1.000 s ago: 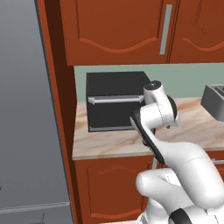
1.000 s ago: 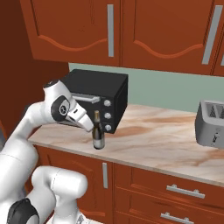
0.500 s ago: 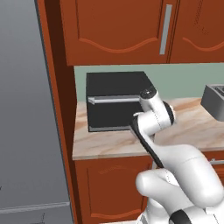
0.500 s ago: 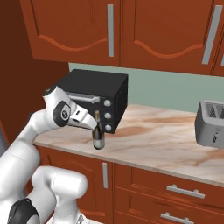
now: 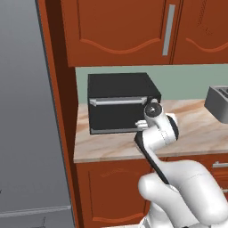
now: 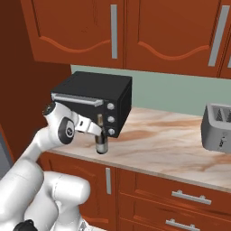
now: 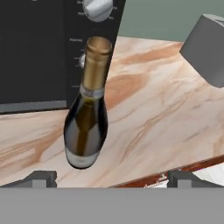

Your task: There is a wine glass and glass cup on the dining counter. Place the wine bottle next to the wine glass and the juice bottle next to the glass cup.

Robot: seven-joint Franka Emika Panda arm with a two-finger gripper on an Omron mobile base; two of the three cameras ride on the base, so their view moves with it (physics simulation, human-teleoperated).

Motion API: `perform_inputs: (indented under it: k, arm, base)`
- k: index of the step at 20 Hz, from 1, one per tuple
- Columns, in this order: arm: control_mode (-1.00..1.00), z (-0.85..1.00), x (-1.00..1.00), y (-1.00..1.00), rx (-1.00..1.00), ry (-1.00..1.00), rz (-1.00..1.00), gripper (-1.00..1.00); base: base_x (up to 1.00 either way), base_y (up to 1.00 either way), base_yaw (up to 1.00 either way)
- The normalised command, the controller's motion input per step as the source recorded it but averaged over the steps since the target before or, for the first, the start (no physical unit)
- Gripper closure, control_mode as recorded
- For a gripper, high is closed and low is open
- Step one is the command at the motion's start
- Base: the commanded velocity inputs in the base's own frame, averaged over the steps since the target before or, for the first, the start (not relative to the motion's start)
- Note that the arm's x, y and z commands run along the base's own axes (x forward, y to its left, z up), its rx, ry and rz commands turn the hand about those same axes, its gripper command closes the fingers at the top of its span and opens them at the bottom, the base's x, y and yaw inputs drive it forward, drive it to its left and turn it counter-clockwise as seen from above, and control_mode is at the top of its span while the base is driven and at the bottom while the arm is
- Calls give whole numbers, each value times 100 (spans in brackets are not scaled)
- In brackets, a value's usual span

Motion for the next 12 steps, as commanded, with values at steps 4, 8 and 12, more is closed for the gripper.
perform_inputs:
  k: [4, 8, 12]
  arm:
    - [-100, -3, 26, -9, 0, -2, 11, -100]
    - [-100, -3, 31, -1, 0, -1, 10, -100]
    - [-100, 0, 29, -2, 0, -2, 9, -100]
  base:
    - [0, 0, 0]
    - [0, 0, 0]
    - [0, 0, 0]
